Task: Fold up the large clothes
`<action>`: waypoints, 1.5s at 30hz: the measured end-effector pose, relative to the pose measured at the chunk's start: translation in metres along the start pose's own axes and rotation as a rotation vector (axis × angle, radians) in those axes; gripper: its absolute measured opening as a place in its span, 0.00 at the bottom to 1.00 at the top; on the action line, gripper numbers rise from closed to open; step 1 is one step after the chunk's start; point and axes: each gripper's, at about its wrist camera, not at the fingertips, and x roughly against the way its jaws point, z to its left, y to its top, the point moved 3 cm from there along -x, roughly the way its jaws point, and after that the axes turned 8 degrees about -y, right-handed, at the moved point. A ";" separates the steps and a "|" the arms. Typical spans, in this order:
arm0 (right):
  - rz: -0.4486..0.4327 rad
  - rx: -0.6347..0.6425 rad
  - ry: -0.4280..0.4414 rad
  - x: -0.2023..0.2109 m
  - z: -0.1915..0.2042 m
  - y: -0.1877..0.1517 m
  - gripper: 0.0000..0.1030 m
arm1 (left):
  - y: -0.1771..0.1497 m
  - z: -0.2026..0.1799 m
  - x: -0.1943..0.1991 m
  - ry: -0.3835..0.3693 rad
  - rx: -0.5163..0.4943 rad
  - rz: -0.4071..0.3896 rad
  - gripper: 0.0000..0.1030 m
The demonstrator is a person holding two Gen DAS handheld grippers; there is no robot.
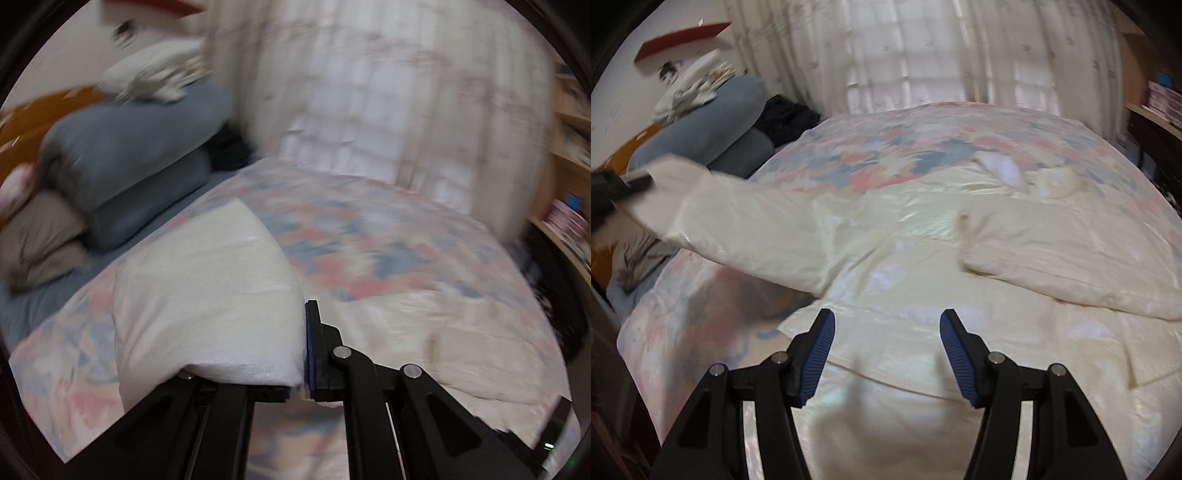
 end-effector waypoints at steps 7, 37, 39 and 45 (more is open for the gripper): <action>-0.047 -0.109 -0.047 0.038 -0.071 -0.001 0.57 | 0.002 -0.132 -0.001 -0.122 -0.167 0.015 0.04; 0.038 -0.388 -0.145 0.034 -0.244 -0.026 0.66 | -0.133 -0.235 -0.122 -0.290 -0.177 0.300 0.80; 0.039 -0.369 -0.134 0.026 -0.242 -0.008 0.67 | -0.134 -0.217 -0.124 -0.248 -0.174 0.292 0.80; 0.096 -0.317 -0.159 -0.024 -0.253 0.039 0.70 | -0.130 -0.169 -0.144 -0.149 -0.149 0.305 0.80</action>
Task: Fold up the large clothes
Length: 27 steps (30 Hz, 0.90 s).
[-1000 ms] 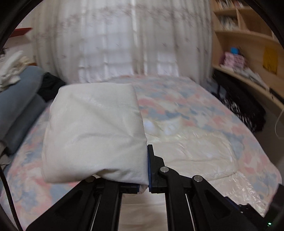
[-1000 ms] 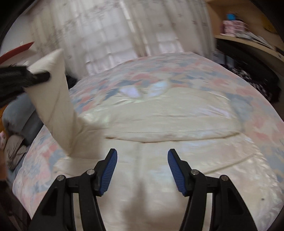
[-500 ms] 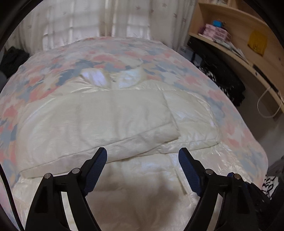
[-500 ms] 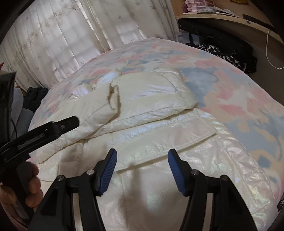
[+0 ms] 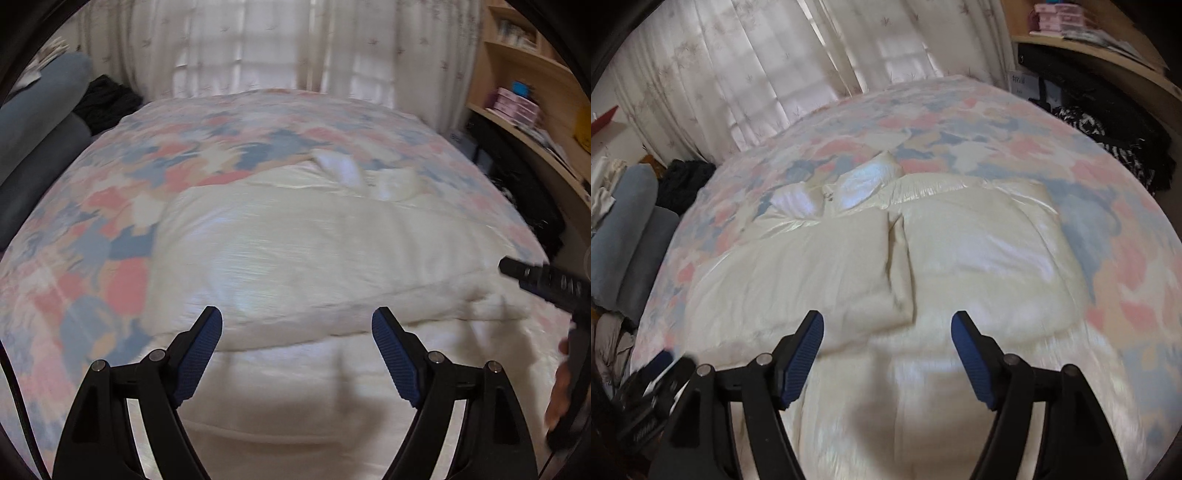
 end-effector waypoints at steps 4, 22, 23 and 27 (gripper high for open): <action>0.039 0.002 -0.019 -0.046 -0.002 0.027 0.70 | 0.011 0.034 -0.010 0.041 0.053 0.000 0.80; 0.013 0.133 -0.085 -0.084 0.003 0.043 0.20 | 0.044 0.032 -0.106 0.185 -0.067 0.079 0.80; 0.045 0.135 -0.107 -0.097 -0.003 0.037 0.36 | 0.039 0.031 -0.115 0.198 -0.082 0.087 0.80; 0.049 0.114 -0.109 -0.086 -0.011 0.030 0.43 | 0.041 0.029 -0.107 0.194 -0.093 0.072 0.80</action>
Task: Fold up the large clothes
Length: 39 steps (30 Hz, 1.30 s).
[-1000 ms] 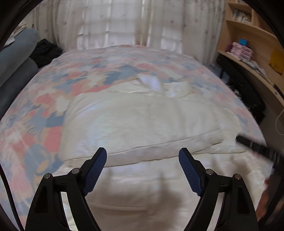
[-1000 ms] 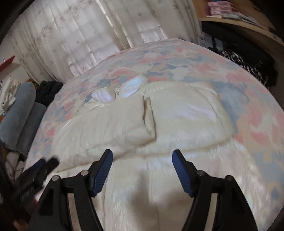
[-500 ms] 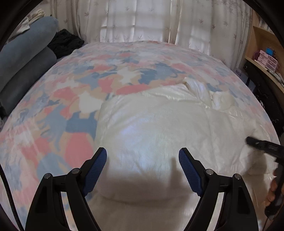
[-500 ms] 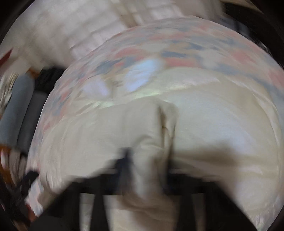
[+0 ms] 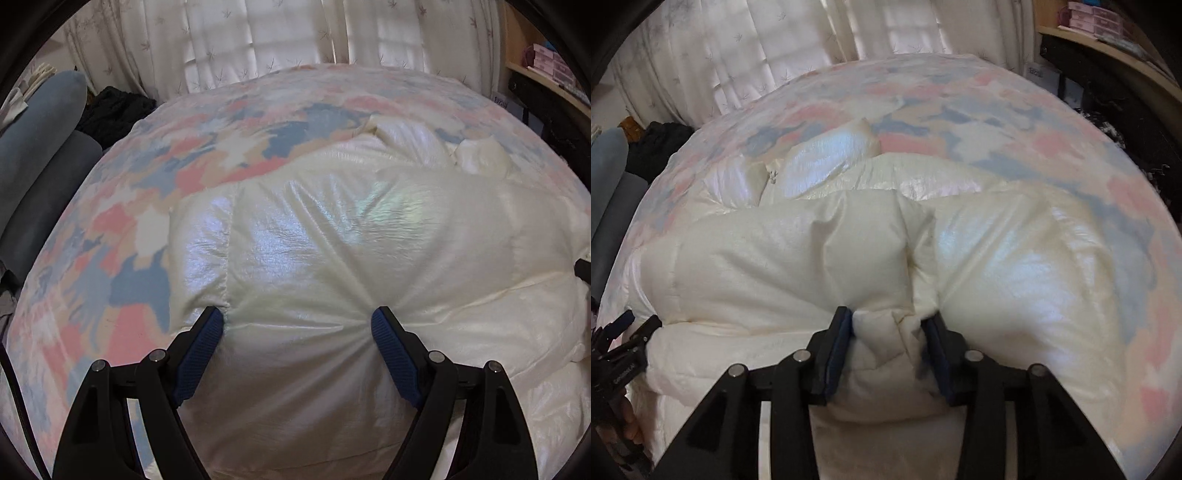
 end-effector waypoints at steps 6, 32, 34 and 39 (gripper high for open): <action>-0.146 0.036 0.038 0.060 0.017 0.008 0.44 | 0.024 0.000 0.037 -0.076 0.067 -0.102 0.80; -0.101 0.023 -0.165 -0.038 0.000 0.036 0.62 | 0.046 0.004 -0.057 0.059 0.049 -0.055 1.00; -0.091 -0.002 -0.142 -0.036 -0.005 0.037 0.62 | 0.046 0.003 -0.054 0.063 0.036 -0.050 1.00; -0.112 -0.001 -0.145 -0.011 0.000 0.036 0.62 | 0.042 0.004 -0.031 0.058 0.030 -0.038 0.99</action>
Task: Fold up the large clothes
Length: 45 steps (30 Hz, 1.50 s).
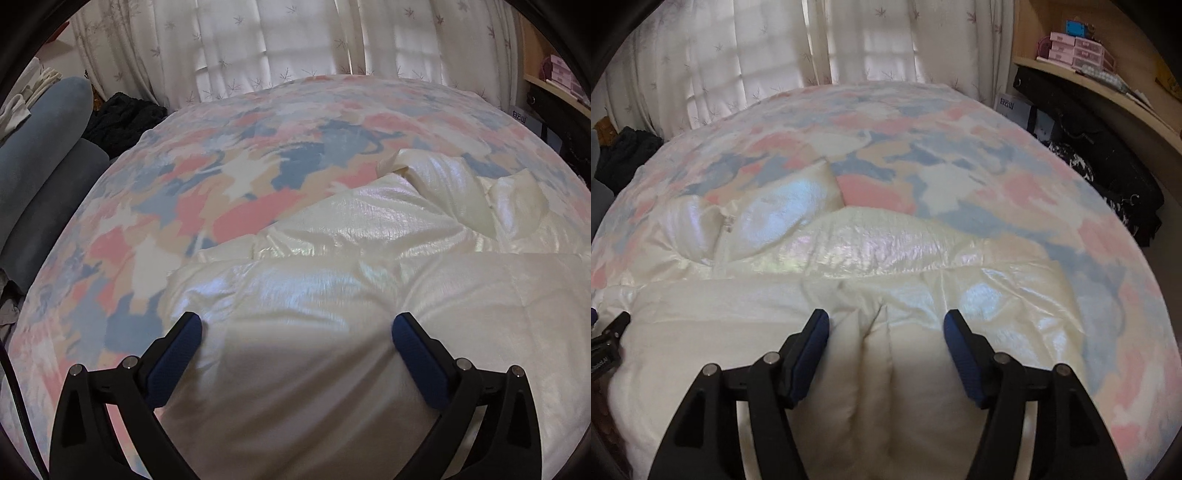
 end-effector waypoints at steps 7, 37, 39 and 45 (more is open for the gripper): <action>-0.072 0.060 0.075 0.056 0.031 -0.014 0.62 | -0.029 -0.002 0.048 -0.051 -0.022 -0.015 0.99; -0.016 0.010 0.172 0.143 -0.039 -0.099 0.74 | -0.108 0.038 0.187 -0.061 -0.063 -0.036 0.99; -0.016 0.001 0.184 0.152 -0.048 -0.107 0.75 | -0.119 0.041 0.204 -0.051 -0.083 -0.048 0.99; -0.012 -0.006 0.196 0.180 -0.072 -0.137 0.75 | -0.154 0.058 0.244 -0.044 -0.095 -0.049 0.99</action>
